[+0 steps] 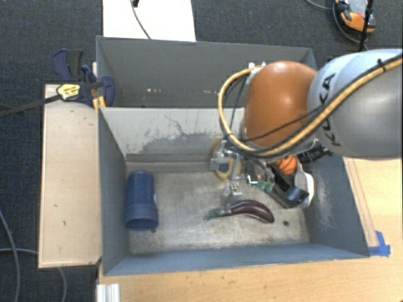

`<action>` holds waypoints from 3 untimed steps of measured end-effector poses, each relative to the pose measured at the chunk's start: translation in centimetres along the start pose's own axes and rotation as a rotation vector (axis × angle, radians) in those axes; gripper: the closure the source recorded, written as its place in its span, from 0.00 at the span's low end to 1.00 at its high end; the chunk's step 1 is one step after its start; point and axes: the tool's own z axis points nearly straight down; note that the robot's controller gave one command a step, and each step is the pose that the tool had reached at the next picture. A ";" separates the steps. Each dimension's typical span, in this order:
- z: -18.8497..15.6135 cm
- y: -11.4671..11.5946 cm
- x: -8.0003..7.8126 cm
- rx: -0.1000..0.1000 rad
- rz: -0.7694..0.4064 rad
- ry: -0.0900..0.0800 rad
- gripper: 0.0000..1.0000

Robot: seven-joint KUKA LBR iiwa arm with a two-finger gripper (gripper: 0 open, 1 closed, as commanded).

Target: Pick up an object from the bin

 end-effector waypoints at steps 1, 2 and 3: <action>-0.4 0.0 -0.2 -0.001 0.002 -0.008 0.00; 2.3 -0.1 0.1 -0.001 -0.051 -0.015 0.00; 10.4 -4.2 3.0 0.000 -0.243 -0.007 1.00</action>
Offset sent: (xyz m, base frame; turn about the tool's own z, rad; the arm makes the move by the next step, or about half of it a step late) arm -0.0151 -0.0029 -0.0940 -0.1723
